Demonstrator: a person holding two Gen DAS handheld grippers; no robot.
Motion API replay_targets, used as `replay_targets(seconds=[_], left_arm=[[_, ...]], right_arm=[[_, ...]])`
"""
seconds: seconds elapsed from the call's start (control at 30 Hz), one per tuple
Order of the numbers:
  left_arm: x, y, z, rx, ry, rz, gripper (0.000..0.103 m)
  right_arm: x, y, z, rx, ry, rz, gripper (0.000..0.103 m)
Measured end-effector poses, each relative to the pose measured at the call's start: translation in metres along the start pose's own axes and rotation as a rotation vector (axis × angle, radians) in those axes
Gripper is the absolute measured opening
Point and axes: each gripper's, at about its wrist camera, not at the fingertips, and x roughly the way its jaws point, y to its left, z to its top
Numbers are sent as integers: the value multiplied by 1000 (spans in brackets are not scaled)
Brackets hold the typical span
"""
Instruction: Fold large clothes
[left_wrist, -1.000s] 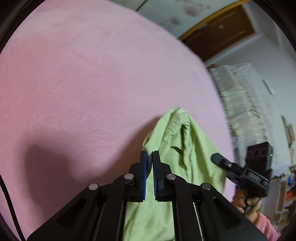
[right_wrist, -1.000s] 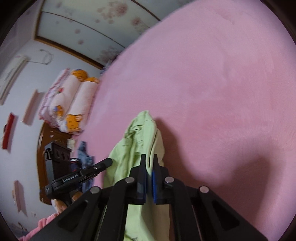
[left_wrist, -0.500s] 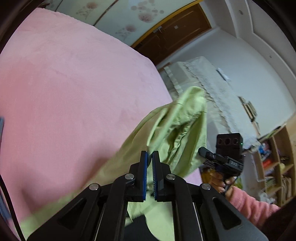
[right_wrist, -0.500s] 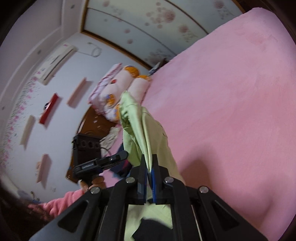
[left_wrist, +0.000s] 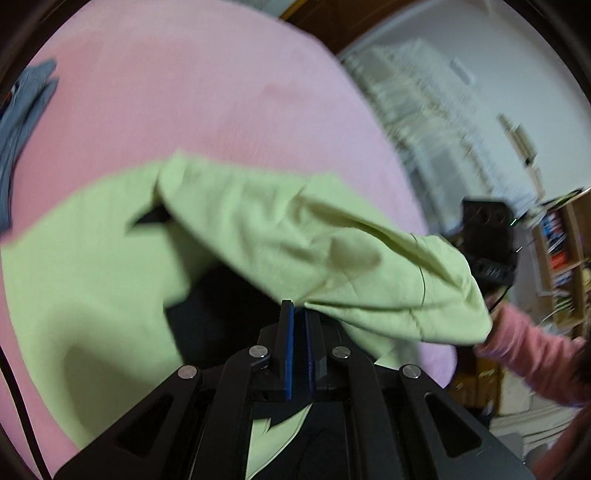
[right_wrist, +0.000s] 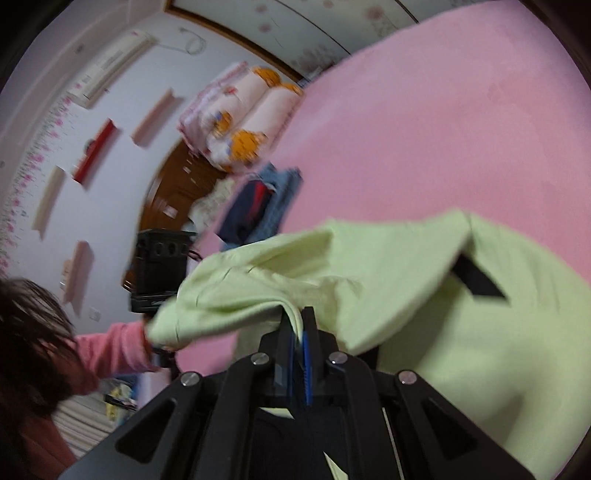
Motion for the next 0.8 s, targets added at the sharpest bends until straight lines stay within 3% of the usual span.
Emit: replay_targets(seconds=[0.2, 0.3, 0.53, 0.67, 0.73, 0.8], left_arm=[[42, 0, -47, 28, 85, 121, 3], [69, -16, -46, 67, 108, 207, 3], [70, -26, -53, 51, 91, 281, 3], [49, -21, -56, 5, 82, 340, 5], [38, -30, -55, -33, 70, 395, 13], [23, -43, -55, -52, 38, 474, 27]], right_arm=[[31, -6, -40, -50, 94, -159, 7], [47, -6, -53, -79, 138, -245, 8], [59, -12, -65, -156, 193, -438, 13], [65, 2, -67, -244, 270, -636, 16], [64, 13, -68, -283, 283, -691, 17], [60, 27, -68, -304, 288, -747, 22]])
